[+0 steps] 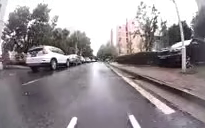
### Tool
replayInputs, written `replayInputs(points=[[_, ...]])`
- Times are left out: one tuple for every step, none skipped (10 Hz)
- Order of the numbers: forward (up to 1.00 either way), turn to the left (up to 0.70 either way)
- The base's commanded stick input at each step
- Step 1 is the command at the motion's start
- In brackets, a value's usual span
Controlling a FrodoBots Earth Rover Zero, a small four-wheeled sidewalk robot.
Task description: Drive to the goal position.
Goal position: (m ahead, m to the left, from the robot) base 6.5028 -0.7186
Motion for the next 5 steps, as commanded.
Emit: replayInputs(points=[[0.7, 0.0], [0.7, 0.0], [0.7, 0.0], [0.7, 0.0], [0.7, 0.0]])
